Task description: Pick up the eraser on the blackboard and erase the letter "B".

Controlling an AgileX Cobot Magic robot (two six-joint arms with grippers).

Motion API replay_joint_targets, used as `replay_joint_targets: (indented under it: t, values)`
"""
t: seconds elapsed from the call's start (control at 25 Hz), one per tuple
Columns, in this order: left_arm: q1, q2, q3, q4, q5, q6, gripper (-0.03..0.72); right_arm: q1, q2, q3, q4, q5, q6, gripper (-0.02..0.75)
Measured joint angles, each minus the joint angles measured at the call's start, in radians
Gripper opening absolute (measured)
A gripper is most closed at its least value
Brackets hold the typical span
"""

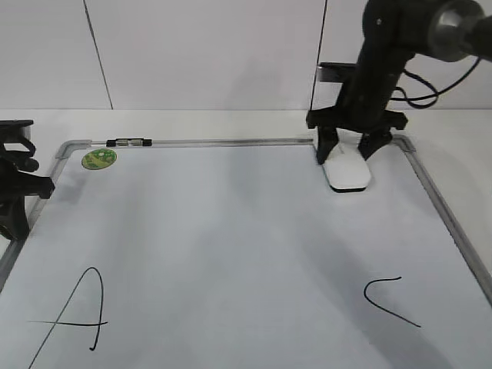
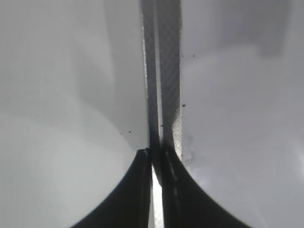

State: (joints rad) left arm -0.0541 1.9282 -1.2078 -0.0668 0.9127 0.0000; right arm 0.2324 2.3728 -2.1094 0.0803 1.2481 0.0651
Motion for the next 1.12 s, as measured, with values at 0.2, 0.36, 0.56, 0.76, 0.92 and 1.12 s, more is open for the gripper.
replay_joint_targets:
  t: [0.2,0.36,0.56,0.76,0.92,1.12]
  values:
    - [0.0,0.0,0.0,0.0,0.0,0.0,0.016,-0.091,-0.002,0.0,-0.002,0.0,0.013,0.531]
    - [0.0,0.0,0.0,0.0,0.0,0.0,0.016,-0.093,-0.002,0.0,0.006,0.0,0.013,0.531]
    - [0.0,0.0,0.0,0.002,0.002,0.0,0.016,-0.095,-0.03,0.018,0.012,-0.005,0.013,0.531]
    - [0.0,0.0,0.0,0.002,0.004,0.0,0.016,-0.102,-0.186,0.144,-0.003,-0.011,0.011,0.531]
    - [0.0,0.0,0.0,0.002,0.008,0.0,0.016,-0.102,-0.341,0.306,-0.007,-0.013,-0.001,0.531]
    - [0.0,0.0,0.0,0.002,0.01,0.0,0.016,-0.102,-0.457,0.497,-0.027,-0.013,-0.014,0.531]
